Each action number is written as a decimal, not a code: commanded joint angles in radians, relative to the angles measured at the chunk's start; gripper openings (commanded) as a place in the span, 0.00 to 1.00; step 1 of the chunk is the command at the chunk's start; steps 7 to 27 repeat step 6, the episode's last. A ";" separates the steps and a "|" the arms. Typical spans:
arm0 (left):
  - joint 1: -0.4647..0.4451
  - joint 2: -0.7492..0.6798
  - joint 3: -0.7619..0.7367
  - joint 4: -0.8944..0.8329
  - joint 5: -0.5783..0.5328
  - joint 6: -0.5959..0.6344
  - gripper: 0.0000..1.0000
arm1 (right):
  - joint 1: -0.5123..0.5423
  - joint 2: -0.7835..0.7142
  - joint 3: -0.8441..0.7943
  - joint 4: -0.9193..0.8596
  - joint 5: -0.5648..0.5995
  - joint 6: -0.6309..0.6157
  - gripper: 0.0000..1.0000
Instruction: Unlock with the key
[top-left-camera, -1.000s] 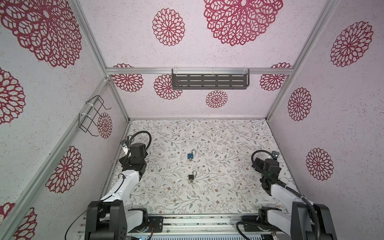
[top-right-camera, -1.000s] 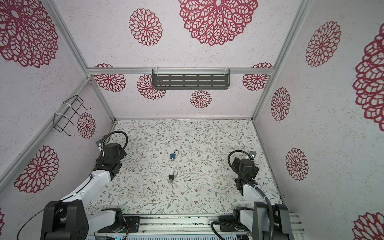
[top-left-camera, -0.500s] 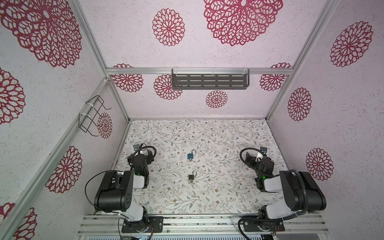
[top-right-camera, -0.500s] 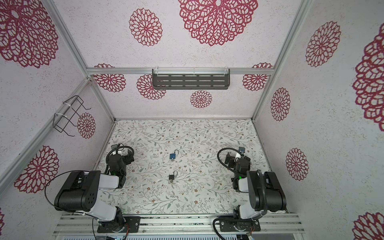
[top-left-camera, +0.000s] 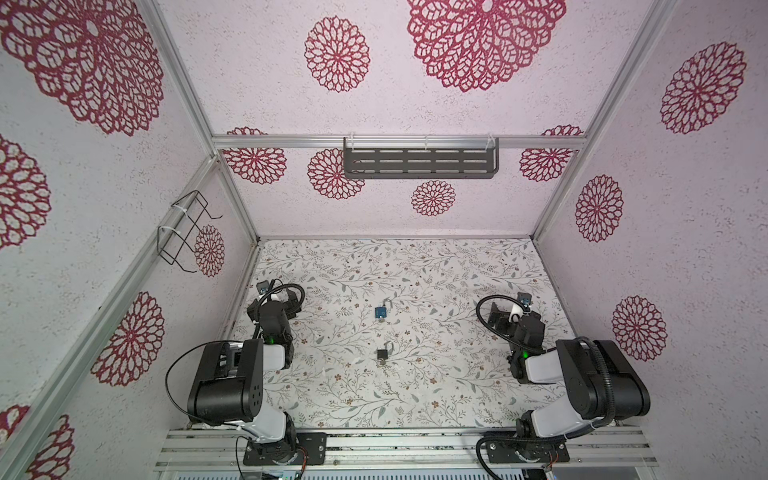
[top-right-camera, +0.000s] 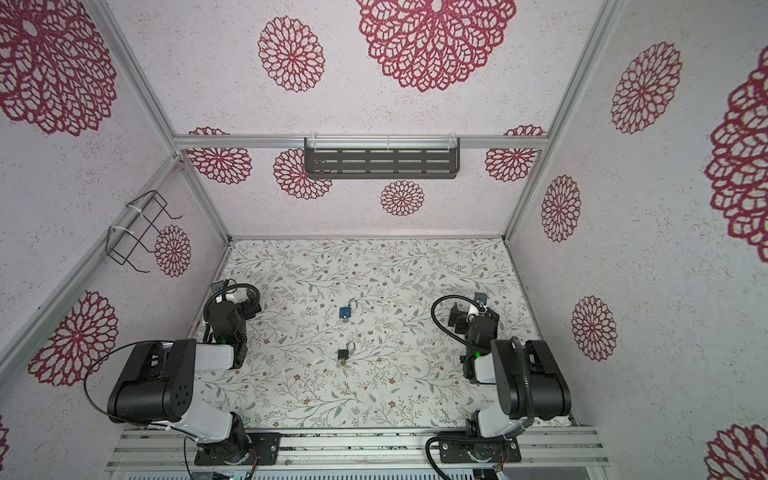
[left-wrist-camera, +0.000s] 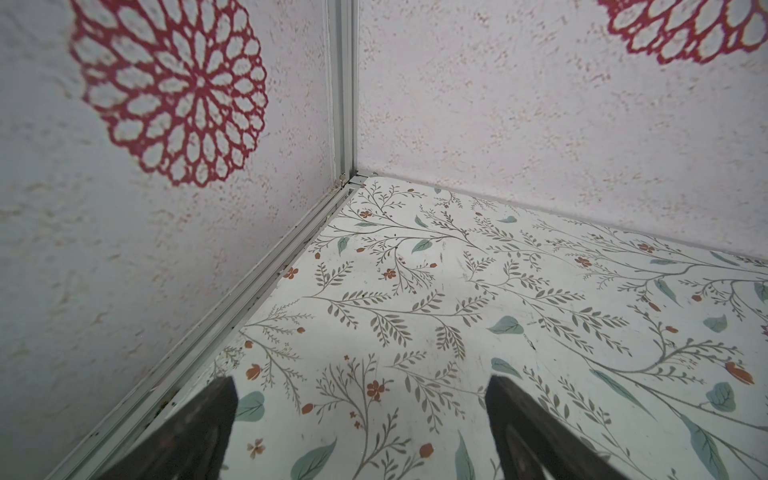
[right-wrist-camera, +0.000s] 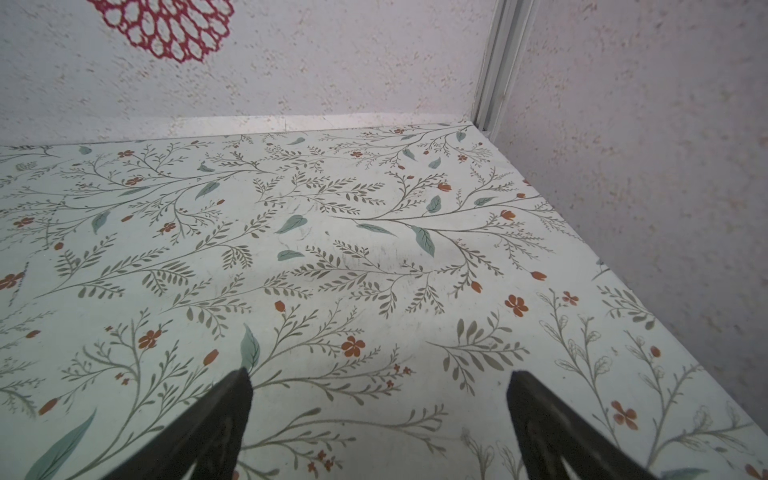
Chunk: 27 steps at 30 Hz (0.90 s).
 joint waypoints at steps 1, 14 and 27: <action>-0.001 -0.006 0.001 0.009 0.009 0.001 0.97 | 0.004 -0.006 0.025 0.042 0.016 -0.017 0.99; -0.001 -0.006 0.003 0.009 0.011 0.002 0.97 | 0.004 -0.010 0.016 0.050 0.017 -0.016 0.99; -0.001 -0.006 0.003 0.009 0.011 0.002 0.97 | 0.004 -0.010 0.016 0.050 0.017 -0.016 0.99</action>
